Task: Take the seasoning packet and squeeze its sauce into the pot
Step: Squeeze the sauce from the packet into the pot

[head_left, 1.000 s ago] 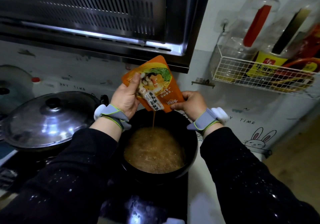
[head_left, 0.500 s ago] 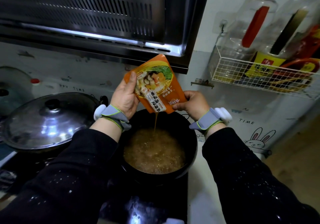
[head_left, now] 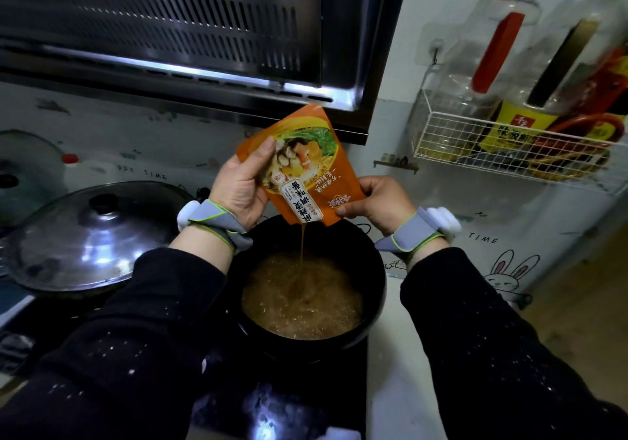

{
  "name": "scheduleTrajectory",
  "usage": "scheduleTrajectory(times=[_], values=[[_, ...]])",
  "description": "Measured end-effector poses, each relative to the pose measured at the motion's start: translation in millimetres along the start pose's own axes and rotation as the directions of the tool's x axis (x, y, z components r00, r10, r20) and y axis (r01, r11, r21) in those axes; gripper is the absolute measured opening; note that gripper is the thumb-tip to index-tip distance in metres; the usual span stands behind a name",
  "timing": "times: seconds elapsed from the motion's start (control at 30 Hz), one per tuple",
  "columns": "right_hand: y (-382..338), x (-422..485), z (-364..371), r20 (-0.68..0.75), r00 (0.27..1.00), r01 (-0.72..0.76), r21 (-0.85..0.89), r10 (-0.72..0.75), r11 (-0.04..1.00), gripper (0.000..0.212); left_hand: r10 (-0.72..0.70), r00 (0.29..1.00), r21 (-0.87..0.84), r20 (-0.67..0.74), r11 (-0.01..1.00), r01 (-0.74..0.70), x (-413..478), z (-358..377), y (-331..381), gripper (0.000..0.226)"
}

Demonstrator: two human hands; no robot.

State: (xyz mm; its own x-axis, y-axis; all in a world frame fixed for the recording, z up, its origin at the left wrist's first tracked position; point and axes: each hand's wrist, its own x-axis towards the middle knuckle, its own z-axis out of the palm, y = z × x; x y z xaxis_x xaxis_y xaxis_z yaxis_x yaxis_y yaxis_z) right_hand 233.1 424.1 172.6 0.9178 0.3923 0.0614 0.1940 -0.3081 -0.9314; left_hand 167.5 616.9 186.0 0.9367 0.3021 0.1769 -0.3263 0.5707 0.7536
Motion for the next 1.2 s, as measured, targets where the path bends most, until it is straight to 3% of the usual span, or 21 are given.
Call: scheduleTrajectory(times=[0.47, 0.63, 0.7, 0.8, 0.83, 1.03, 1.2], values=[[-6, -11, -12, 0.038, 0.999, 0.029, -0.019, -0.029, 0.999, 0.029, 0.006, 1.000, 0.135, 0.013, 0.991, -0.008, -11, 23, -3, 0.022], [-5, -14, -11, 0.086, 0.994, 0.063, 0.085, -0.071, 0.994, 0.032, 0.011, 1.000, 0.074, -0.018, 0.997, -0.010, -17, 30, -1, 0.068], [-6, -17, -11, 0.088, 0.993, 0.069, 0.115, -0.079, 0.991, 0.030, 0.007, 1.000, 0.066, -0.018, 0.998, -0.006, -16, 30, -1, 0.059], [-8, -20, -12, 0.065, 0.995, 0.064, 0.168, -0.076, 0.984, 0.025, 0.015, 1.000, 0.083, -0.026, 0.996, -0.012, -16, 29, -2, 0.017], [-9, -21, -12, 0.059, 0.995, 0.064, 0.181, -0.075, 0.981, 0.024, 0.017, 1.000, 0.086, -0.021, 0.996, -0.015, -15, 28, -2, 0.014], [-13, -21, -11, -0.012, 0.996, 0.095, 0.162, -0.094, 0.982, 0.025, 0.022, 1.000, 0.089, 0.001, 0.996, -0.022, -17, 27, -5, 0.025], [-12, -18, -12, -0.045, 0.994, 0.103, 0.196, -0.097, 0.975, 0.027, -0.008, 0.993, 0.050, 0.115, 0.999, 0.002, -22, 26, -9, 0.044]])
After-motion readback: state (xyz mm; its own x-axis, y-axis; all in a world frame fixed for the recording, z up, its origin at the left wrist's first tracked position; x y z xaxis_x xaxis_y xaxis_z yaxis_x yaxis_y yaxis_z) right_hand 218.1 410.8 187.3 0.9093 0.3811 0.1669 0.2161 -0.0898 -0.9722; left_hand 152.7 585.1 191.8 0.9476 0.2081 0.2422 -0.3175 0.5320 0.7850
